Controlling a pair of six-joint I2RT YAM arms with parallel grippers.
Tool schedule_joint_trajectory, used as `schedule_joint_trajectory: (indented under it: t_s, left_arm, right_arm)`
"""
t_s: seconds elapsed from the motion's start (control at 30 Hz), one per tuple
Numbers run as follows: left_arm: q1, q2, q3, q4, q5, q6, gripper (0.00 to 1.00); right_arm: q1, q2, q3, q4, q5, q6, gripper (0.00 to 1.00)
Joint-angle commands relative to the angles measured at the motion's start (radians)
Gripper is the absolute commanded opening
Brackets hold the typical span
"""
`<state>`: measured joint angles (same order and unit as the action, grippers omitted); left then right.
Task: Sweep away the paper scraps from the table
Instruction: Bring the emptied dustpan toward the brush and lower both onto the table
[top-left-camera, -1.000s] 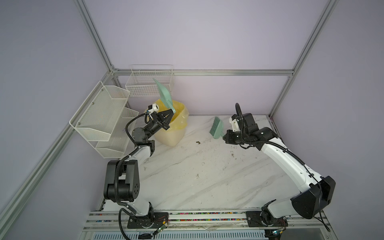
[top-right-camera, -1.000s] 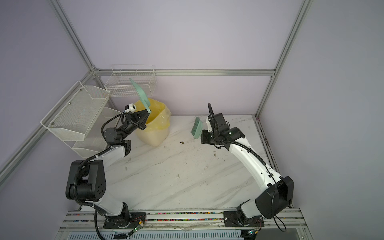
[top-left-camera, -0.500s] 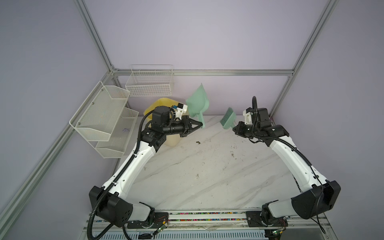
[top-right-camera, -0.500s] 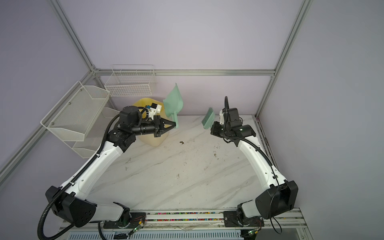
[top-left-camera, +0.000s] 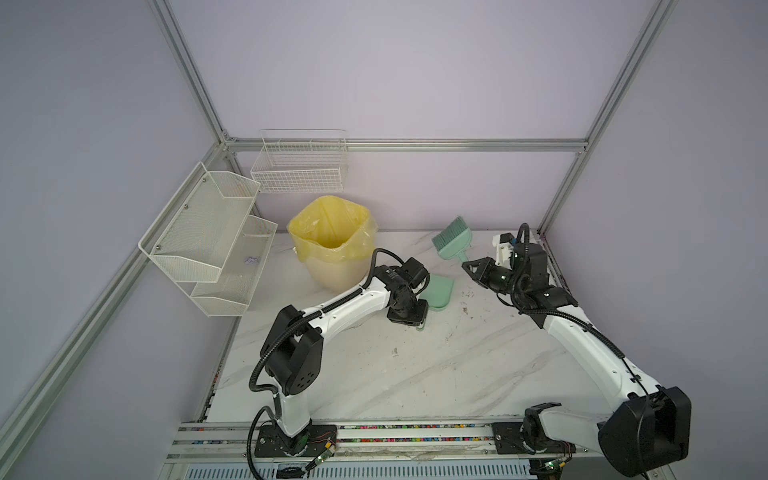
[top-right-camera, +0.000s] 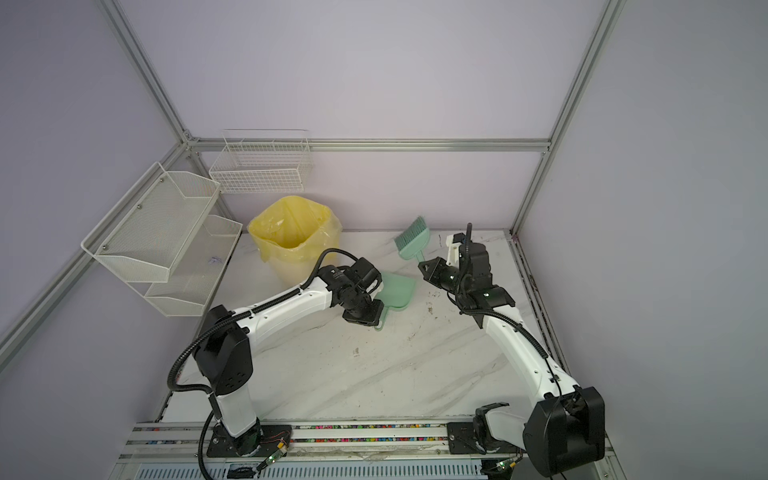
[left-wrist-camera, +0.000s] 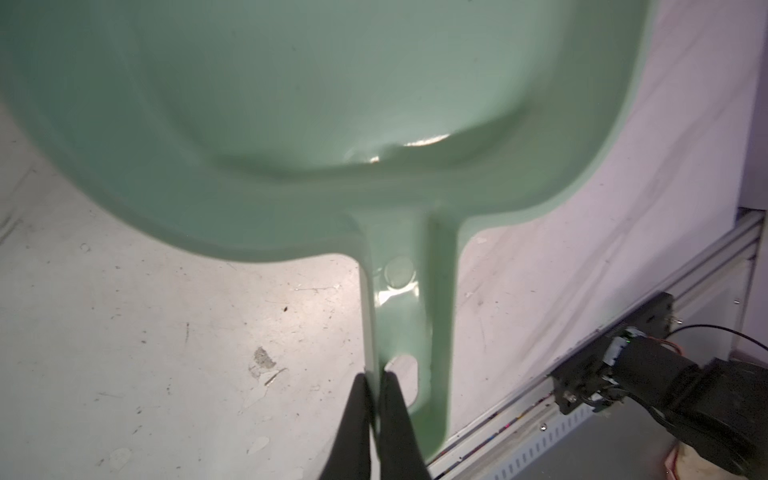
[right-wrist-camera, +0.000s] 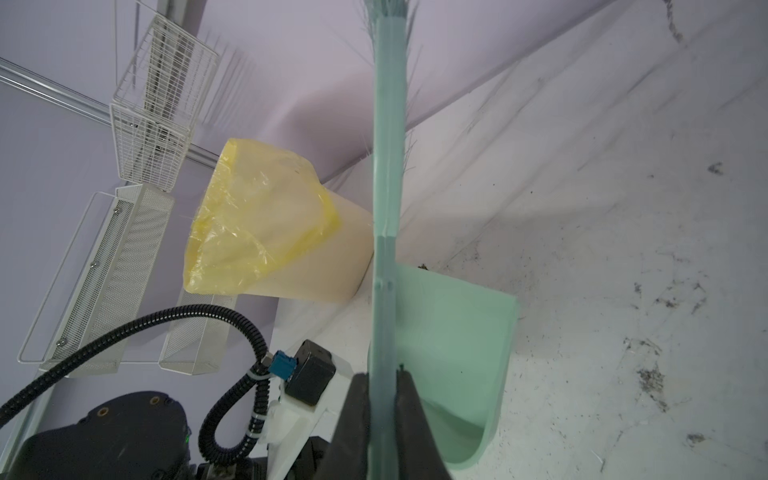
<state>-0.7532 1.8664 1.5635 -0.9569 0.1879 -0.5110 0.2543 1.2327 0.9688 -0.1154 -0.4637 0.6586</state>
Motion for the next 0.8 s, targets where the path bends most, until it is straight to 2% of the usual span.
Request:
schedule_joint_trajectory:
  t_s: [0.0, 0.2, 0.67, 0.77]
  left_arm:
    - [-0.006, 0.022, 0.109, -0.01, -0.099, 0.064, 0.0]
    - [-0.007, 0.126, 0.147, -0.009, -0.124, 0.083, 0.0]
    - [0.031, 0.292, 0.265, 0.01, -0.038, 0.079, 0.0]
    - [0.037, 0.293, 0.273, 0.01, -0.045, 0.074, 0.07]
  right_arm:
    - [0.002, -0.02, -0.067, 0.193, -0.047, 0.054, 0.0]
    - [0.002, 0.007, -0.189, 0.291, -0.079, 0.074, 0.0]
    - [0.051, 0.121, -0.4, 0.512, -0.121, 0.153, 0.0]
    - [0.058, 0.135, -0.431, 0.559, -0.119, 0.17, 0.0]
